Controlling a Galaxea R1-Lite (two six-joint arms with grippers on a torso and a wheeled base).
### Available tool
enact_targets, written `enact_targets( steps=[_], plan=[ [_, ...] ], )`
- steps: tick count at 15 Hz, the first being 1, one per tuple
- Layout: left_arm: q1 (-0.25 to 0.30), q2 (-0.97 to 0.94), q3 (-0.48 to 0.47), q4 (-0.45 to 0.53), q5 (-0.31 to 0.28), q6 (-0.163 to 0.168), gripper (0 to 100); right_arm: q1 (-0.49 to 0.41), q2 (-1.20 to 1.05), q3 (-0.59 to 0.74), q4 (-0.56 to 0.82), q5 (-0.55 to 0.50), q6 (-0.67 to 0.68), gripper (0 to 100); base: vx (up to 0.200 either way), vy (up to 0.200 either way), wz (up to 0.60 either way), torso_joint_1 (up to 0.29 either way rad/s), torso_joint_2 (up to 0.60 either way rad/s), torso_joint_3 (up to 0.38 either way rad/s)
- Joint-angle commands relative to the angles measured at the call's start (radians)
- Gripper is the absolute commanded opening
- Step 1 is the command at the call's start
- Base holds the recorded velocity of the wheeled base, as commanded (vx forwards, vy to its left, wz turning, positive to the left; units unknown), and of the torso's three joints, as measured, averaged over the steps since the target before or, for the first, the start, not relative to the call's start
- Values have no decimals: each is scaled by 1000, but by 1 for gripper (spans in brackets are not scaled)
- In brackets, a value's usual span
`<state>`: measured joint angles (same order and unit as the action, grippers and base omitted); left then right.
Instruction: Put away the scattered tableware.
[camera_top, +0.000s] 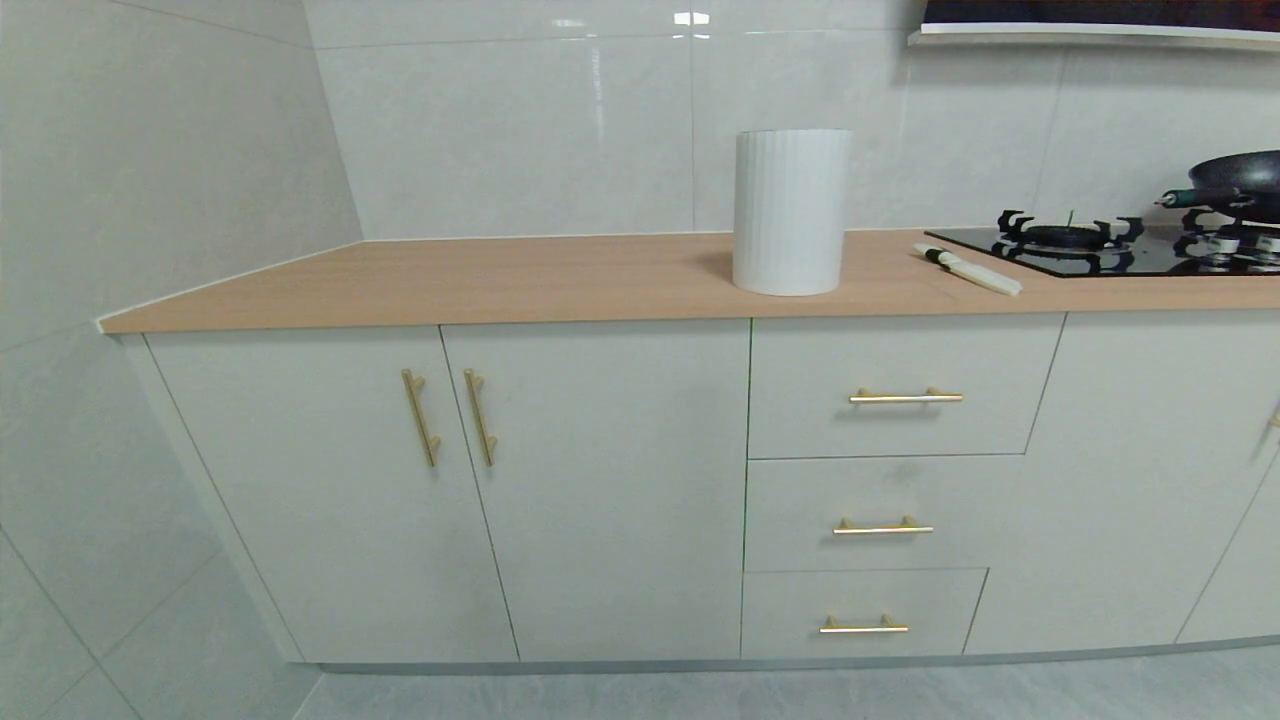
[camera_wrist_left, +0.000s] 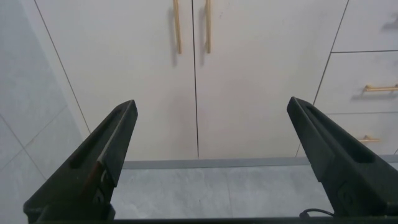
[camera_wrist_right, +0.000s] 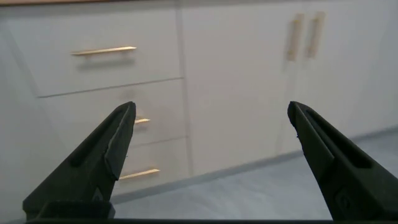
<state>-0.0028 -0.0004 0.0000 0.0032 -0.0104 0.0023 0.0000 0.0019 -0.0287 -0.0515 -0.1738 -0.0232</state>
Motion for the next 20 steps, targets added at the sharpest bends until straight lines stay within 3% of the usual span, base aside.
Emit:
enact_targets(
  steps=[1, 3, 13, 20],
  plan=[
    [1, 0, 0, 0, 1, 1, 100, 0, -2, 29, 1, 65, 14, 100, 0, 0, 0, 0, 0, 0],
    [0, 0, 0, 0, 0, 1, 100, 2, 0, 29, 48, 128, 23, 100, 0, 0, 0, 0, 0, 0],
    [0, 0, 0, 0, 0, 4, 100, 2, 0, 29, 47, 142, 11, 100, 0, 0, 0, 0, 0, 0],
    [0, 0, 0, 0, 0, 2, 100, 2, -2, 29, 47, 142, 16, 100, 200, 0, 0, 0, 1, 2]
  ],
)
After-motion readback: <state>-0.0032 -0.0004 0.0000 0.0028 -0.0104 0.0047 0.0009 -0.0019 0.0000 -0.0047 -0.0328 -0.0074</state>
